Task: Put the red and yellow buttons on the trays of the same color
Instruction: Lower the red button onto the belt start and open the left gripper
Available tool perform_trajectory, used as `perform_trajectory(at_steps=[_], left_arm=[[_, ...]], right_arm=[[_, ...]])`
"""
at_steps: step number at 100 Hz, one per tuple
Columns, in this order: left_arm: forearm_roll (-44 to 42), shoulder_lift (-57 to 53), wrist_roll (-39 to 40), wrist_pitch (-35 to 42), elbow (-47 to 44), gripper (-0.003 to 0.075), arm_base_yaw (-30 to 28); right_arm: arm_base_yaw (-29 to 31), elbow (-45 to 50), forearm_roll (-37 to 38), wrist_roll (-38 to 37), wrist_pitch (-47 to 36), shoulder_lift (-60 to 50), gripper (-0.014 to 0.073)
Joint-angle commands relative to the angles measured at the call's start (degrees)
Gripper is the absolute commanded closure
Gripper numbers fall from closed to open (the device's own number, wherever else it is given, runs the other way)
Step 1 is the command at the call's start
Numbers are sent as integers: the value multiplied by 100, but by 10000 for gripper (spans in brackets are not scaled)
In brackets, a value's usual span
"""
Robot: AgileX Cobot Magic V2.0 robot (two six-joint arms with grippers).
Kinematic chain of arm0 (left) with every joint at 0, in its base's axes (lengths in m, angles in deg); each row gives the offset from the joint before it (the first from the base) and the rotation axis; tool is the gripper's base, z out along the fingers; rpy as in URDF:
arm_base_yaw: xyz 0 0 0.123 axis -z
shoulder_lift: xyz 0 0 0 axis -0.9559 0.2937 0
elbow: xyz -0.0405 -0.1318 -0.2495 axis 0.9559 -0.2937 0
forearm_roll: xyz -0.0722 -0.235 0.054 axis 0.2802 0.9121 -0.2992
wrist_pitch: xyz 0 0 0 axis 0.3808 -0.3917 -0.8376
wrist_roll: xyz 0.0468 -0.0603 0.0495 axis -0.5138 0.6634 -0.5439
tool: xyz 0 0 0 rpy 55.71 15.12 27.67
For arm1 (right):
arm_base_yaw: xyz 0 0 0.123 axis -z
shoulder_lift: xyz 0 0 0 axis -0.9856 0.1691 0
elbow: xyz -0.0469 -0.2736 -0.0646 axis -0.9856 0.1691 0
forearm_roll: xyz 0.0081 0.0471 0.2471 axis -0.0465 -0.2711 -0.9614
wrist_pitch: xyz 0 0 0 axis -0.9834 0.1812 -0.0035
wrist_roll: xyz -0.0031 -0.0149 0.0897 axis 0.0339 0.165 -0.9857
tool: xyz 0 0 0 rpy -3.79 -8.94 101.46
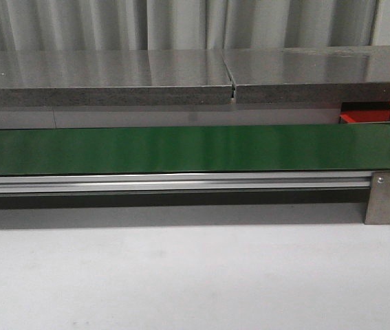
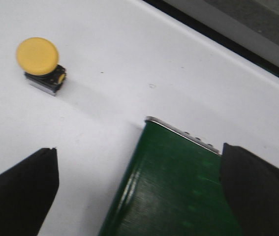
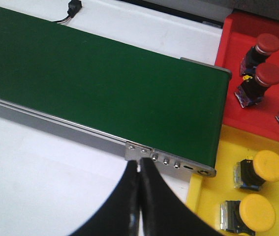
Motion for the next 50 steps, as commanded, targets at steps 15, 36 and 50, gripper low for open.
perform_trajectory(at_steps=[15, 36, 50], left_arm=[[-100, 364, 8, 515, 184, 83, -158], [-190, 832, 8, 1175, 184, 83, -163], [-190, 1057, 8, 1664, 251, 83, -163]], right_arm=[[-4, -136, -26, 58, -347, -85, 662], [-4, -136, -26, 58, -347, -85, 662], [-4, -136, -26, 58, -347, -85, 662]])
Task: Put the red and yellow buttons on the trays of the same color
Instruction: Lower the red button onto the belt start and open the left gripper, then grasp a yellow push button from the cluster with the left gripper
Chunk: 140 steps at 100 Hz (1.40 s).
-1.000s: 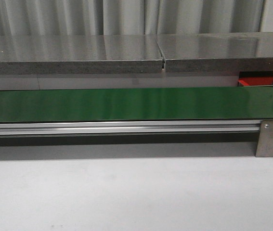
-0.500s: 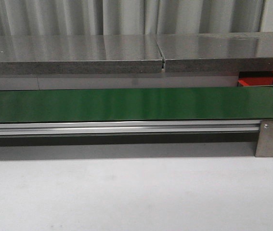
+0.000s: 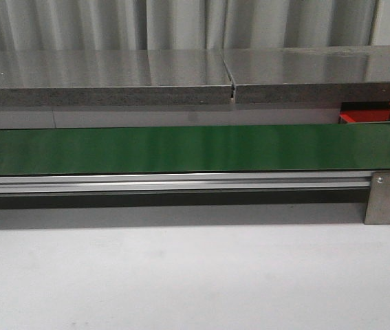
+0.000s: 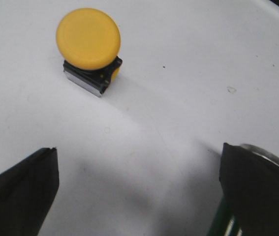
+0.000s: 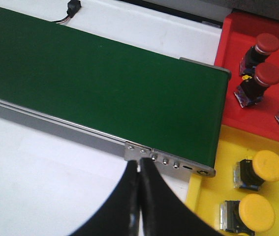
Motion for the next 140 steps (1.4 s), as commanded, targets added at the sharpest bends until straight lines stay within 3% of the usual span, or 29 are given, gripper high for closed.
perform_trajectory(at_steps=[1, 58, 124, 134, 140], left_arm=[[68, -187, 18, 582, 243, 83, -13], [-9, 804, 18, 1056, 1517, 83, -13], [-9, 1117, 18, 1359, 1543, 84, -13], [-9, 1117, 18, 1359, 1543, 150, -13], [-9, 1117, 18, 1359, 1543, 243, -13]], right_arm=[[-4, -136, -26, 58, -347, -85, 662], [-4, -136, -26, 58, -347, -85, 662], [-4, -136, -26, 58, -347, -85, 662], [-4, -136, -26, 58, -347, -85, 662], [-4, -136, -26, 58, -347, -85, 662]])
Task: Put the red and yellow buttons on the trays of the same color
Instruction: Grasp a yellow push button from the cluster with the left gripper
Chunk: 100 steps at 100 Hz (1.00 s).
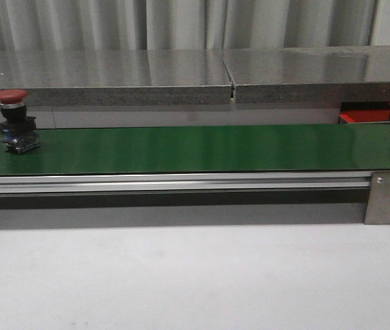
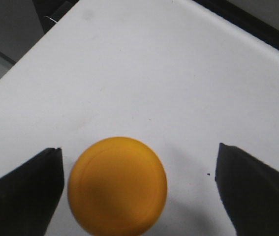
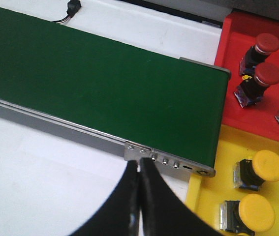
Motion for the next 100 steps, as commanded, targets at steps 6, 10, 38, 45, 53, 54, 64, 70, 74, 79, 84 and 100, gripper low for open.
perform_trajectory(at_steps=[6, 10, 38, 45, 53, 54, 64, 70, 74, 79, 84, 100], left_arm=[[26, -383, 18, 343, 179, 366, -13], [11, -383, 18, 343, 179, 440, -13], [-16, -610, 18, 188, 179, 739, -13], [-16, -785, 18, 84, 179, 739, -13], [-16, -1045, 18, -85, 179, 739, -13], [-16, -1068, 18, -129, 179, 739, -13], [-6, -1425, 18, -441, 179, 739, -13], [46, -1669, 18, -661, 179, 739, -13], [70, -1844, 18, -767, 140, 739, -13], [117, -2059, 18, -911, 70, 739, -13], [228, -2287, 18, -994, -42, 739, -13], [705, -3125, 18, -950, -849, 739, 0]], right_arm=[[-4, -136, -26, 58, -347, -85, 662], [-4, -136, -26, 58, -347, -85, 662], [-4, -136, -26, 58, -347, -85, 662], [-4, -136, -26, 58, -347, -85, 662], [-4, -136, -26, 58, -347, -85, 662], [-4, -136, -26, 58, -347, -85, 662], [-4, -136, -26, 58, -347, -85, 662], [-4, -136, -26, 58, -347, -85, 662], [-4, -136, -26, 58, -347, -85, 662], [-4, -136, -26, 58, -347, -85, 662], [-4, -136, -26, 58, -347, -85, 662], [-4, -136, -26, 58, -347, -85, 662]])
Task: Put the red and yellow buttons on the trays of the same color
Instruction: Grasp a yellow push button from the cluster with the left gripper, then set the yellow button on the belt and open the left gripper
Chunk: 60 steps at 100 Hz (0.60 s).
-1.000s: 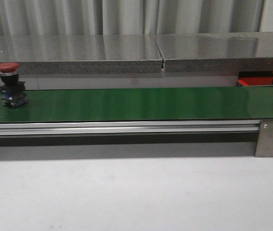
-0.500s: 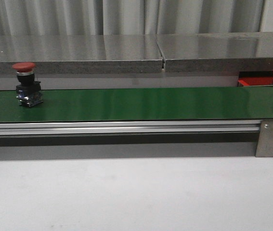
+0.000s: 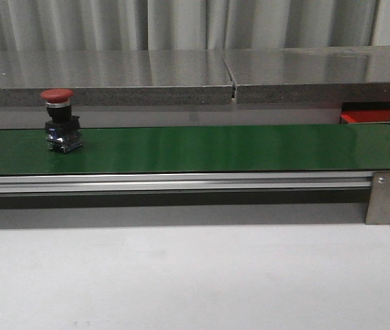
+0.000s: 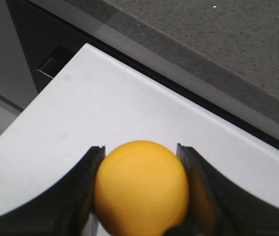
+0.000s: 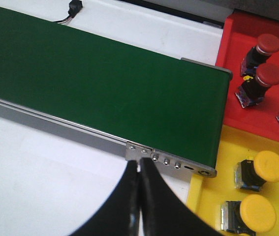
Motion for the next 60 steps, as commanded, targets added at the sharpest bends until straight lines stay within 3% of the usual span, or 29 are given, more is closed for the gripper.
perform_trajectory(at_steps=[1, 30, 60], left_arm=[[373, -772, 18, 289, -283, 739, 11], [343, -1938, -296, 208, -1777, 739, 501], [297, -1934, -296, 412, -2468, 739, 1118]], right_arm=[[-4, -136, -26, 58, -347, -85, 662], [-4, -136, -26, 58, -347, -85, 662], [-4, -136, -26, 58, -347, -85, 662]])
